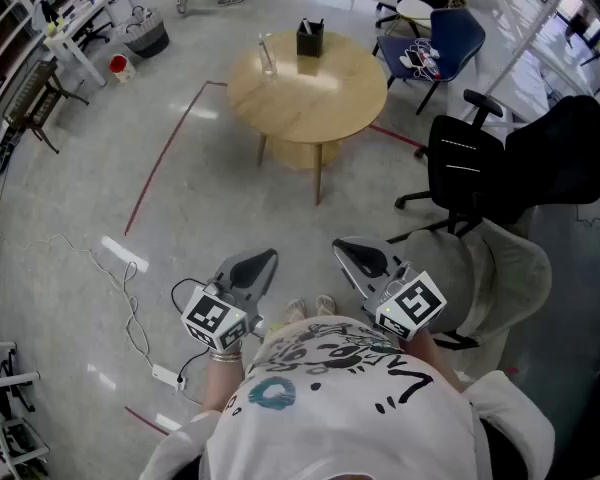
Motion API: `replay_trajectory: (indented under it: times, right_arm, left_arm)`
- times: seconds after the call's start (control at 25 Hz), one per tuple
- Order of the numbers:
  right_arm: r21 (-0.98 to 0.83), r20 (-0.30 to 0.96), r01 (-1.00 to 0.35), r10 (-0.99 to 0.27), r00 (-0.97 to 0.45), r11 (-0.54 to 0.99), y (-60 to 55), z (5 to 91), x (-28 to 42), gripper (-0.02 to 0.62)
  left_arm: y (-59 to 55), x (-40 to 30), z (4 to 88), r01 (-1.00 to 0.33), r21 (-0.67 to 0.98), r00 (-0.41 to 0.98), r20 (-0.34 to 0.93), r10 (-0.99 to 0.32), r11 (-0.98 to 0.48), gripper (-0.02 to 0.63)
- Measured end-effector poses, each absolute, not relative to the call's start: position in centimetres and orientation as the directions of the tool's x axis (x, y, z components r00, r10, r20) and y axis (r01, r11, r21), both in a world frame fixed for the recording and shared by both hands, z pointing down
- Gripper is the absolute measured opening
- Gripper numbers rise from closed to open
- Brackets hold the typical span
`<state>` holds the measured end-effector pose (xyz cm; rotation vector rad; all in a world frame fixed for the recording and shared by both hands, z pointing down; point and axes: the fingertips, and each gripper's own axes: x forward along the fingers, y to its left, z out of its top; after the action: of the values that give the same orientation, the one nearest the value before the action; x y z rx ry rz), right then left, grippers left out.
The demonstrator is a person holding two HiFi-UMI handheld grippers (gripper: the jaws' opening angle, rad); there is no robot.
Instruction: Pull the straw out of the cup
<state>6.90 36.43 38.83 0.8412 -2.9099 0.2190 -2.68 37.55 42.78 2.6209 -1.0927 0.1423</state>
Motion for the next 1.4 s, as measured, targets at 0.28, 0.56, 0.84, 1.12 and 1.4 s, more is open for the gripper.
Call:
replay_trajectory:
  times: [0.28,0.56,0.84,1.12,1.4]
  right_arm:
    - [-0.103,0.143,-0.543,-0.528,-0.837,0.833,36.6,39.0,8.4,0.026]
    - [-0.096,0.144,-0.537,-0.522,-0.840,0.838,36.4,38.9,9.1,0.026]
    - [-0.164,0.117,-0.525,-0.512,-0.851,0.835,36.5,39.2,10.2,0.028]
    - [-0.180,0.148,-0.496,-0.475,-0.868,0.850,35.8,40.5,11.9,0.028]
    - [-0.170,0.168,-0.470,-0.445,-0.880,0.866,34.4,41.3,13.5,0.029]
  left_arm:
    - [37.7,-1.7,42.2,-0.715,0.220,0.699,0.185,-0.691,-0.664,0.015]
    - [38.5,-0.6,42.9,-0.714,0.175,0.699,0.243,-0.673,-0.678,0.015]
    - [38.8,1.0,43.1,-0.706,0.186,0.707,0.243,-0.664,-0.684,0.015]
    - [38.2,3.9,43.6,-0.703,0.217,0.711,0.246,-0.659,-0.677,0.015]
    - [37.0,7.0,43.9,-0.692,0.235,0.722,0.248,-0.646,-0.683,0.015]
